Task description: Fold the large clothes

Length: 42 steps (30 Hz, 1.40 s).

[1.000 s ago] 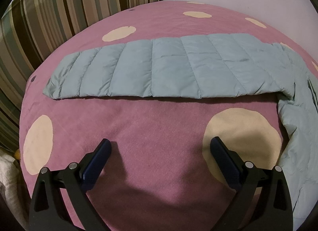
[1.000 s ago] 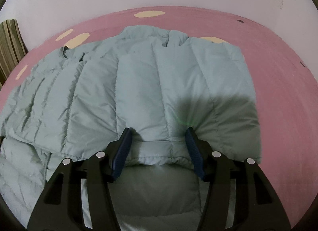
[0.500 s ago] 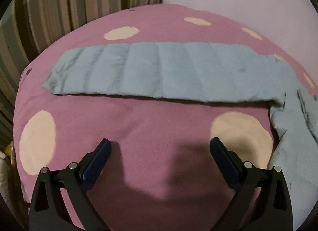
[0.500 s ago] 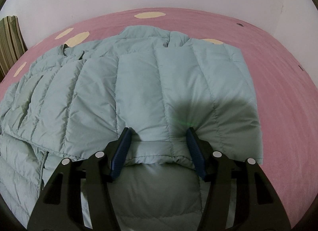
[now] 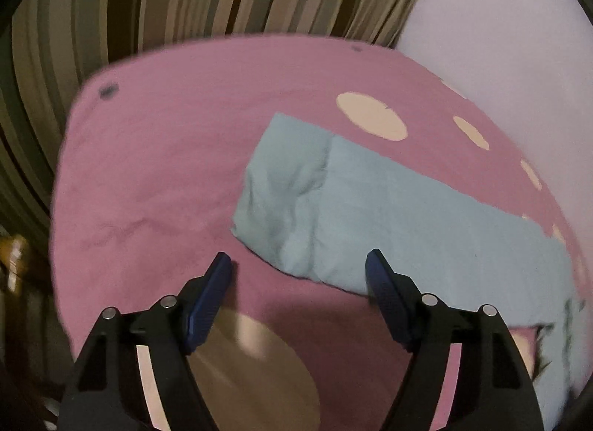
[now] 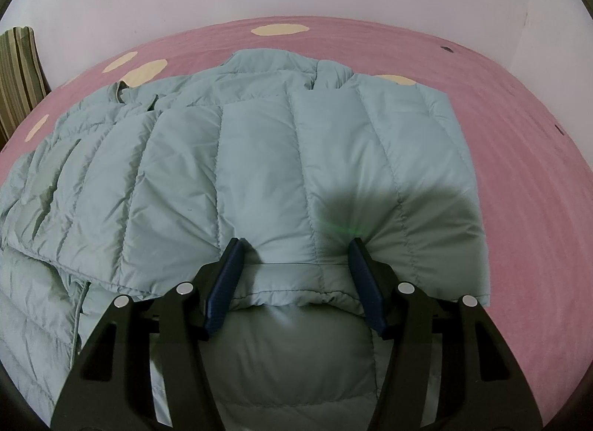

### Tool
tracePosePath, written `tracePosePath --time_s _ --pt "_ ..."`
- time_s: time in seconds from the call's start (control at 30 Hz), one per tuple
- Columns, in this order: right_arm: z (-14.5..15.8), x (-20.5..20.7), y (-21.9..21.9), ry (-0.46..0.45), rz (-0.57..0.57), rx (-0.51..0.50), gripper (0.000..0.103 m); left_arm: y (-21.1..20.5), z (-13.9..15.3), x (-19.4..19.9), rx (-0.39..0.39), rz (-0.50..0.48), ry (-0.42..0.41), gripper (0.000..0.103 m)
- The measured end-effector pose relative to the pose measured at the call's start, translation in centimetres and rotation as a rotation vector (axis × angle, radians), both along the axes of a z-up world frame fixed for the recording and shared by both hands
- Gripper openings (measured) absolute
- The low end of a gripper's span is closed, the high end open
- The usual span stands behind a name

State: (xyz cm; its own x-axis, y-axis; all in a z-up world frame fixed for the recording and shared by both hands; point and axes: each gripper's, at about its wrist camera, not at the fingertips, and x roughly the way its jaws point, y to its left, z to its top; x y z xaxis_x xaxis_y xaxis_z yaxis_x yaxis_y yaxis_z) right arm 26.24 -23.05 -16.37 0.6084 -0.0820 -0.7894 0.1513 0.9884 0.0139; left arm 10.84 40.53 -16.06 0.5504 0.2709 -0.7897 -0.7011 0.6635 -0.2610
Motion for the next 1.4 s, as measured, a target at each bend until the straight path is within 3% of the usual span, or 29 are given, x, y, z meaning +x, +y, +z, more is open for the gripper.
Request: tracePosePath --time_s 0.13,0.23,0.3,0.37,0.4,0.5,0.7,0.93,1.2,1.4 --pt "0.0 0.0 0.0 0.001 0.004 -0.006 0.059 1.1 0.1 0.4 -0.016 -0.006 -0.062 0.076" --pt "0.1 0.0 0.0 0.001 0.005 -0.009 0.059 1.2 0.0 0.9 -0.004 -0.003 -0.050 0.052" --pt "0.0 0.0 -0.1 0.000 0.008 -0.010 0.059 0.9 0.1 1.5 0.029 -0.018 -0.031 0.026" --pt "0.0 0.0 -0.2 0.000 0.009 -0.009 0.059 0.9 0.1 2.0 0.024 -0.049 -0.043 0.009" --pt "0.1 0.0 -0.2 0.000 0.009 -0.009 0.059 0.8 0.3 2.2 0.030 -0.054 -0.041 0.006" --pt "0.1 0.0 -0.2 -0.001 0.009 -0.009 0.059 -0.4 1.6 3.0 0.096 -0.072 -0.038 0.005" --pt "0.1 0.0 -0.3 -0.003 0.011 -0.005 0.059 -7.2 6.3 5.7 0.197 -0.202 -0.110 0.006" --pt "0.1 0.1 -0.6 -0.009 0.011 0.016 0.059 -21.5 11.0 10.8 0.286 -0.470 -0.196 0.006" --pt "0.1 -0.1 -0.6 -0.016 0.008 0.036 0.062 -37.0 10.2 15.3 0.346 -0.747 -0.198 0.006" --pt "0.1 -0.3 -0.5 -0.020 0.009 0.049 0.064 -46.5 6.4 16.7 0.397 -0.893 -0.126 0.006"
